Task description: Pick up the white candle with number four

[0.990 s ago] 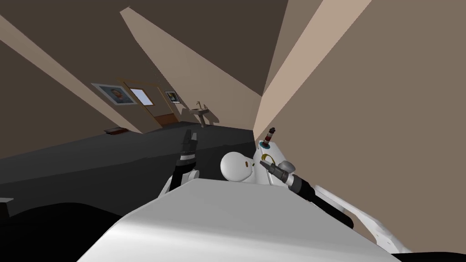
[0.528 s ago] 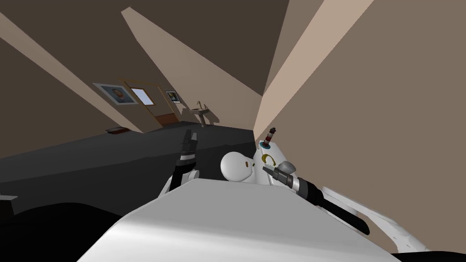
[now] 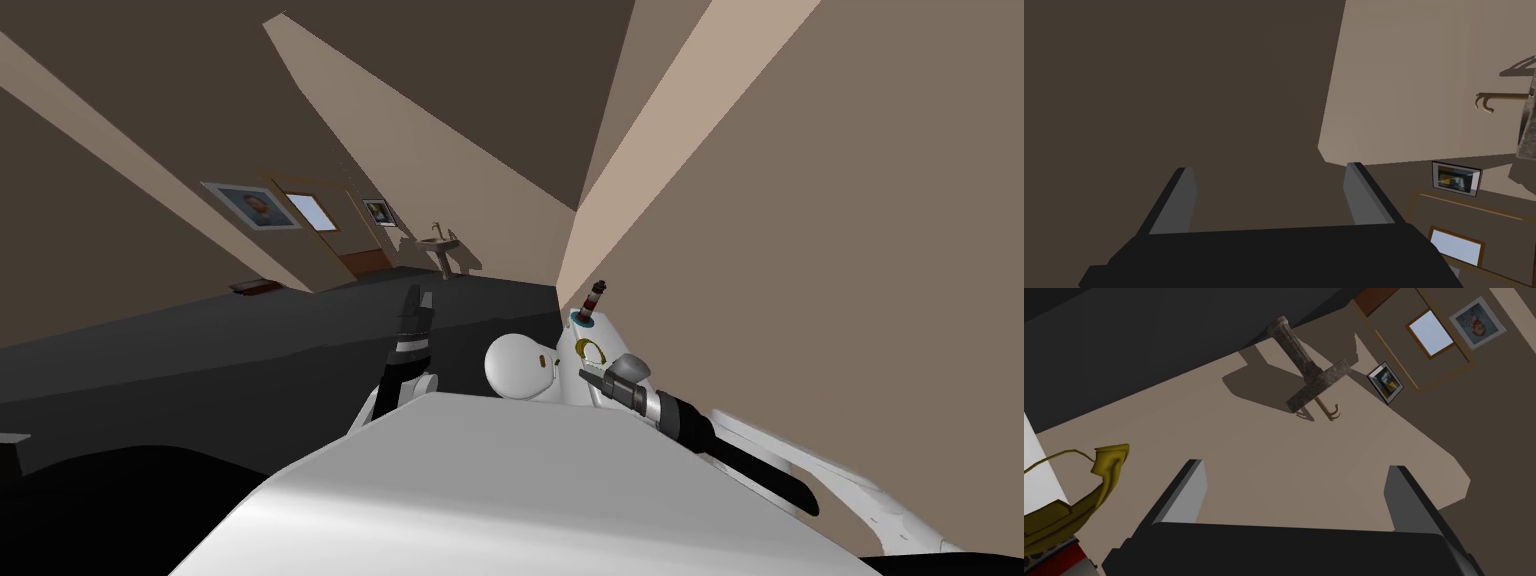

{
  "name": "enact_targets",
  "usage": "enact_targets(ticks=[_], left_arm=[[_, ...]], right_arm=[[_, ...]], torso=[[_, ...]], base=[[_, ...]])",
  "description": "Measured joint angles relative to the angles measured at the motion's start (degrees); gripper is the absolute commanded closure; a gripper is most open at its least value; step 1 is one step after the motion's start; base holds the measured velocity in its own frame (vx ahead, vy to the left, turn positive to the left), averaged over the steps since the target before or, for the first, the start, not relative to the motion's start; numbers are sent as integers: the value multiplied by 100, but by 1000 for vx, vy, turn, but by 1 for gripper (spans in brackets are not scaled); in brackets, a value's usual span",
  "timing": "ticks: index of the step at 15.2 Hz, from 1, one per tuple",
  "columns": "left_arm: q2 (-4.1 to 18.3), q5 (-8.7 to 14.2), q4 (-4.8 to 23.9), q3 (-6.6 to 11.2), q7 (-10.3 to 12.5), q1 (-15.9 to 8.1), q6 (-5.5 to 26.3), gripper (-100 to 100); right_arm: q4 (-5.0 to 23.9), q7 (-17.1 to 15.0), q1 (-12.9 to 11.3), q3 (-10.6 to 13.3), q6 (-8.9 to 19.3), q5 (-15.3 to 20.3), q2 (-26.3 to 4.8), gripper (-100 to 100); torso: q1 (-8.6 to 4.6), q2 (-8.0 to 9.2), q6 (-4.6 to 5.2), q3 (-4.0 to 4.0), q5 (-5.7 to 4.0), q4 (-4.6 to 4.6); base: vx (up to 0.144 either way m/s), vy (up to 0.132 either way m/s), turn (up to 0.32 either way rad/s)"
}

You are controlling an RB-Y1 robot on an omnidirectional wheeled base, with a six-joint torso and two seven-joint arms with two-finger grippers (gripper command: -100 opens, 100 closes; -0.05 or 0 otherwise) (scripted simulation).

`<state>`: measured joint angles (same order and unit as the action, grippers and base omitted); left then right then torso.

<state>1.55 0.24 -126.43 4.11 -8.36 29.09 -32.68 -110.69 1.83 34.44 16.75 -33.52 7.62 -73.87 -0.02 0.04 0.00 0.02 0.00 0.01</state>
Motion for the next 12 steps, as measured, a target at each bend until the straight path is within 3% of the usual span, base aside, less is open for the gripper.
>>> enact_targets(ticks=[6,12], left_arm=[[-1,0,0,-1,0,-1,0,0],[-1,0,0,-1,0,-1,0,0]], right_arm=[[116,143,16,-48,50,424,-562,-100],[242,401,86,-105,132,978,-1233,-100]], torso=[[48,15,-3,8,11,3],[20,19,-1,11,6,4]], base=[[-39,88,107],[-48,41,110]])
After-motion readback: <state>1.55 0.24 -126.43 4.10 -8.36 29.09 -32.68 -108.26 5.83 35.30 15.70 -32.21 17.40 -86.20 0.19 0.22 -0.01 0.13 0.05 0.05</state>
